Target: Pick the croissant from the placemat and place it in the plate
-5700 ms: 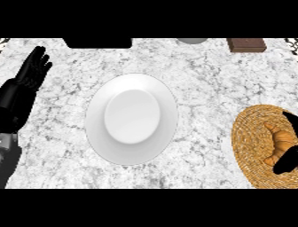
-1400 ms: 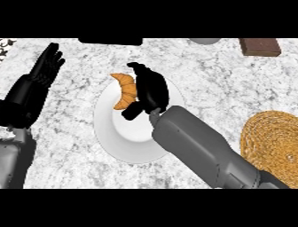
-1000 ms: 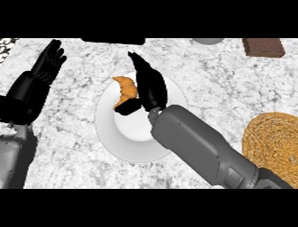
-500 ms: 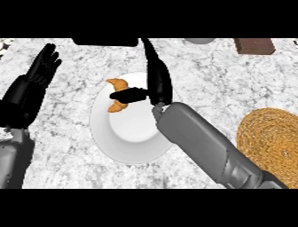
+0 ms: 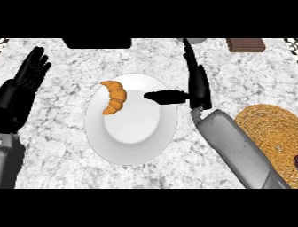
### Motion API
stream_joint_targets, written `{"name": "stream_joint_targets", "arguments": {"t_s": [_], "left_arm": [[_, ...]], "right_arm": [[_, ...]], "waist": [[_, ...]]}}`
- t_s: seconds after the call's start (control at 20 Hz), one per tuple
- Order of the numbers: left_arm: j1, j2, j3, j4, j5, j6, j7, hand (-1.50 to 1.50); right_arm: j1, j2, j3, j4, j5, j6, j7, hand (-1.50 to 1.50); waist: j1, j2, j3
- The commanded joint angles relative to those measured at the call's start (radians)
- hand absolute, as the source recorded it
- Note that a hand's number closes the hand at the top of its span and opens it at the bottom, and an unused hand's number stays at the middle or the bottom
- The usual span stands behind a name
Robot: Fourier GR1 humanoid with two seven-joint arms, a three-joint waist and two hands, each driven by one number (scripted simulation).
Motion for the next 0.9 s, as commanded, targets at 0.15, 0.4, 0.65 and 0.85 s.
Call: {"name": "stream_joint_targets", "arguments": {"t_s": [0.15, 0.4, 0.65, 0.85], "left_arm": [[-0.037, 0.038, 0.065, 0.072, 0.025, -0.032, -0.029, 0.0], [0.008, 0.008, 0.036, -0.006, 0.021, -0.04, -0.006, 0.0], [-0.024, -0.019, 0.026, 0.007, -0.014, -0.007, 0.007, 0.0], [-0.06, -0.023, 0.015, 0.018, -0.021, -0.005, 0.038, 0.0]], "right_arm": [[0.185, -0.178, -0.113, -0.137, -0.057, 0.199, -0.111, -1.5], [0.293, -0.265, -0.155, -0.295, -0.024, 0.277, -0.039, -1.5], [0.364, -0.281, -0.247, -0.292, -0.015, 0.377, -0.131, -1.5], [0.393, -0.316, -0.32, -0.234, -0.012, 0.422, -0.206, -1.5]], "waist": [[-0.007, 0.001, 0.0], [-0.002, -0.001, -0.001], [0.001, 0.001, 0.0], [0.001, 0.002, 0.0]]}}
